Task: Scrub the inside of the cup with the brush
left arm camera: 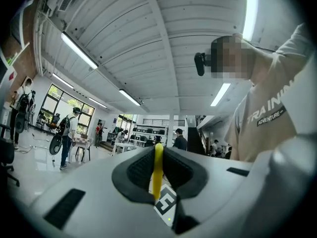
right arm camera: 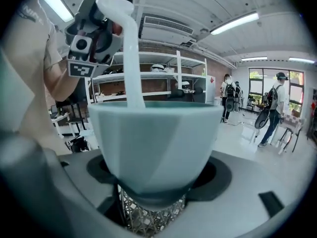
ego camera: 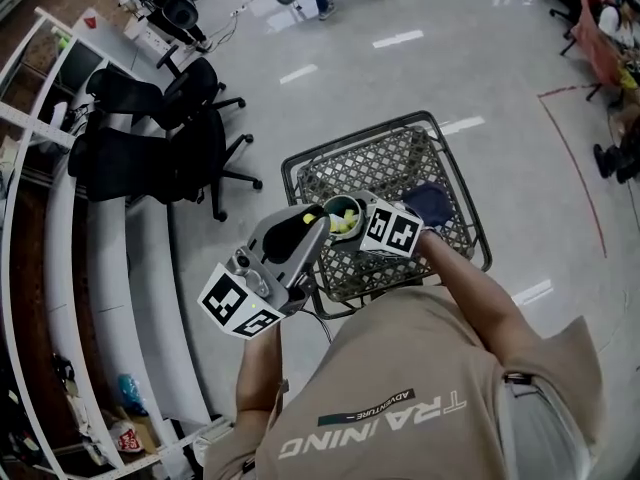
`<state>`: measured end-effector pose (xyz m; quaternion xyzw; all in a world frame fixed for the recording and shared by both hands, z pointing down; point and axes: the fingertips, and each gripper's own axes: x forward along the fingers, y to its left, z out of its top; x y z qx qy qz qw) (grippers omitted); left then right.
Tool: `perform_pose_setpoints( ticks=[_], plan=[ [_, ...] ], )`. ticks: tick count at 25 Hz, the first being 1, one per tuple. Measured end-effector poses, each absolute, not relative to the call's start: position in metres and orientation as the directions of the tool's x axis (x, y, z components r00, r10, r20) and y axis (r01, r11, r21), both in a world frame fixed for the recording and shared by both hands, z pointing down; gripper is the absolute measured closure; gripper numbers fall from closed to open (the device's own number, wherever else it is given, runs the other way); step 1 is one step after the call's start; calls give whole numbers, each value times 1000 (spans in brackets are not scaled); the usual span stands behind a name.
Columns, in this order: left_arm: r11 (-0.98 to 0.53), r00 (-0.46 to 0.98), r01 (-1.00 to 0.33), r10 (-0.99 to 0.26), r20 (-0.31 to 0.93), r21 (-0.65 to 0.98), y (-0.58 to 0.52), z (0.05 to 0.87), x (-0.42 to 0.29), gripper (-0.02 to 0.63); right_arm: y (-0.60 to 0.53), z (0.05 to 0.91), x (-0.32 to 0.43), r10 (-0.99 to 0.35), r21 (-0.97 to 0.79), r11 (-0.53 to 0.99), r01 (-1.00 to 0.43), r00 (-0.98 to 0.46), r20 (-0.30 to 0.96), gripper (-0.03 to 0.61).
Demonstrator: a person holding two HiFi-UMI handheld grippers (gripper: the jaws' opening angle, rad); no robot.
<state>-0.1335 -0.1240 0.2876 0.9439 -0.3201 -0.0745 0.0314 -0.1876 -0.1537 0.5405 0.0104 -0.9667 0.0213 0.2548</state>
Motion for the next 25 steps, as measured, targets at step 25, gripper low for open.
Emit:
perform_pose_setpoints(
  ticks=[25],
  plan=[
    [-633, 612, -740, -774, -163, 228, -134, 305, -214, 562, -155, 547, -192, -69, 28, 998, -64, -846, 528, 190]
  ],
)
